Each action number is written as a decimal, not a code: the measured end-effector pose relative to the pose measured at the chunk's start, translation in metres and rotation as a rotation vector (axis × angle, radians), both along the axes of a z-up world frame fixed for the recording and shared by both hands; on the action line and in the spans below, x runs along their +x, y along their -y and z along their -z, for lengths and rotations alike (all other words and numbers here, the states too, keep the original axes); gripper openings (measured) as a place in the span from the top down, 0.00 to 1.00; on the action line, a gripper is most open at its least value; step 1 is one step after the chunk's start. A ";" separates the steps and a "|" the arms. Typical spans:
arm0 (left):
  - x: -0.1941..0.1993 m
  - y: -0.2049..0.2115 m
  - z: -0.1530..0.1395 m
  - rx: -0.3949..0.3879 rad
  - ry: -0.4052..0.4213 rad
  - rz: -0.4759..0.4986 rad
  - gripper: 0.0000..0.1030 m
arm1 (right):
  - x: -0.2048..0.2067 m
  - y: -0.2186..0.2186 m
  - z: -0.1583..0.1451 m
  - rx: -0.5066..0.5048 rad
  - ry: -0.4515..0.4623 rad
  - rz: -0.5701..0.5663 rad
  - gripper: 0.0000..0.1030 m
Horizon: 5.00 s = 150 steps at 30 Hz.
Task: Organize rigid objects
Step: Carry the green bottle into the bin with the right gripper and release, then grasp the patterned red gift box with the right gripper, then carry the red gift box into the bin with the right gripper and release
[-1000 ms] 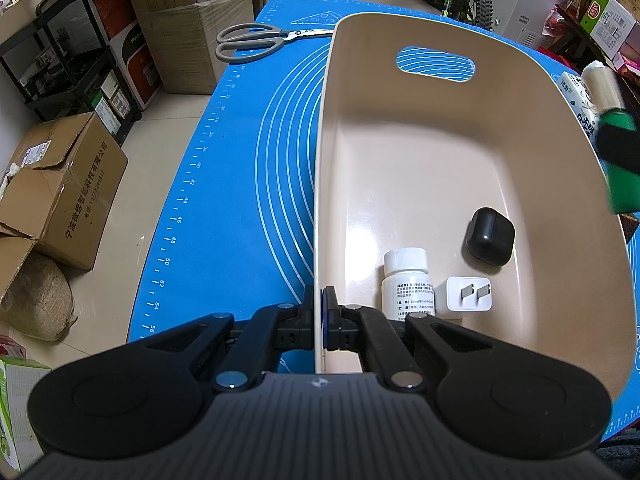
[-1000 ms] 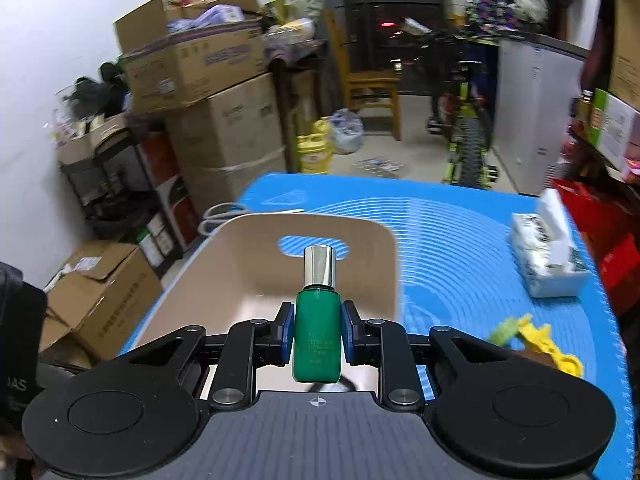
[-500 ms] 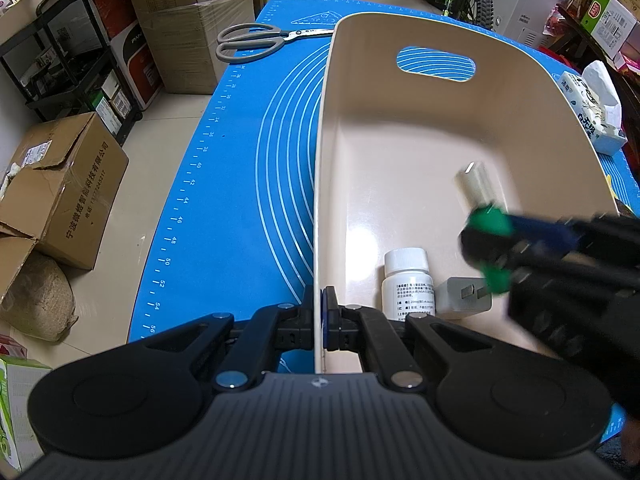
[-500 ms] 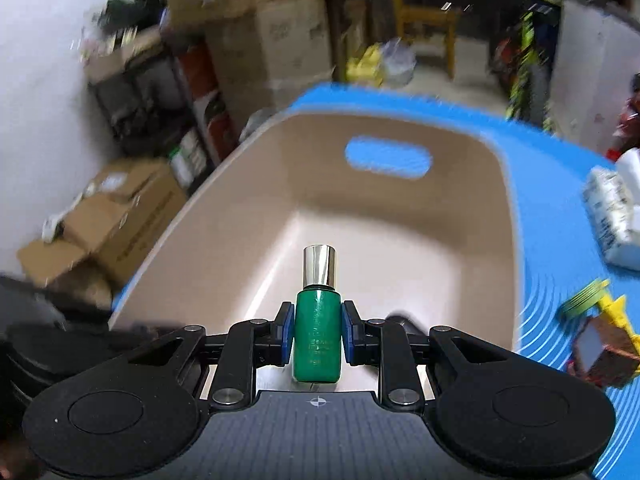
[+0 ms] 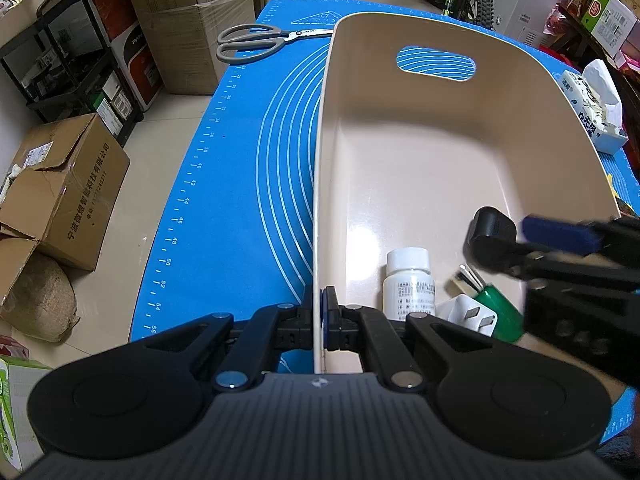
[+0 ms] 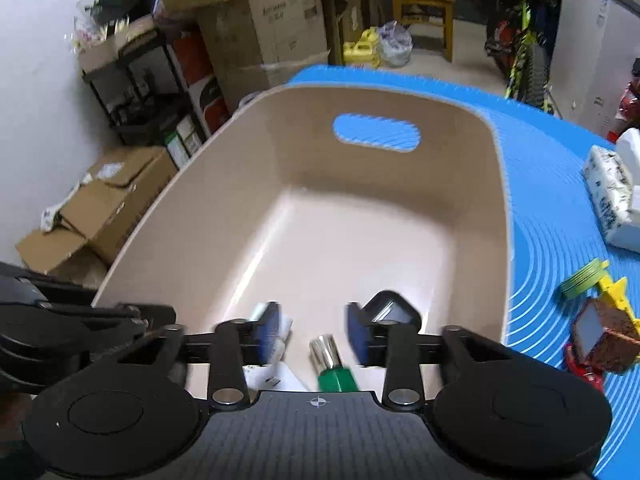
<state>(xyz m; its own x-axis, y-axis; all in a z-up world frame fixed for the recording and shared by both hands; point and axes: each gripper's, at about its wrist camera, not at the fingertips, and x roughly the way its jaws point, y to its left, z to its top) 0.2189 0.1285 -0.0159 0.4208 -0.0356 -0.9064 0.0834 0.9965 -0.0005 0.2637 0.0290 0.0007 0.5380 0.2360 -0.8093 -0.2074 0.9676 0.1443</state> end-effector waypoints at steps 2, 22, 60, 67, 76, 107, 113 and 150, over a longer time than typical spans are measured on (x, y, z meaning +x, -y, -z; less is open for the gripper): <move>0.000 0.001 0.000 0.003 0.000 0.000 0.95 | -0.004 0.006 -0.008 0.007 0.020 0.010 0.46; 0.001 0.003 -0.001 0.007 -0.001 -0.004 0.95 | -0.026 0.124 -0.049 0.026 0.140 0.246 0.31; 0.001 0.006 0.000 0.020 0.000 -0.007 0.95 | 0.017 0.207 0.060 -0.132 -0.002 0.473 0.33; 0.001 0.006 0.000 0.021 0.001 -0.007 0.95 | 0.013 0.204 0.053 -0.129 0.022 0.475 0.40; 0.001 0.006 0.000 0.020 0.001 -0.007 0.95 | -0.006 0.190 0.006 -0.044 0.164 0.518 0.40; 0.001 0.007 -0.001 0.024 0.003 -0.004 0.95 | -0.015 0.007 -0.036 0.040 0.251 0.011 0.40; 0.001 0.007 -0.001 0.025 0.003 -0.004 0.95 | -0.008 -0.007 -0.019 0.001 0.166 -0.036 0.40; 0.001 0.006 -0.001 0.026 0.003 -0.004 0.95 | -0.026 0.112 -0.057 -0.003 0.207 0.254 0.22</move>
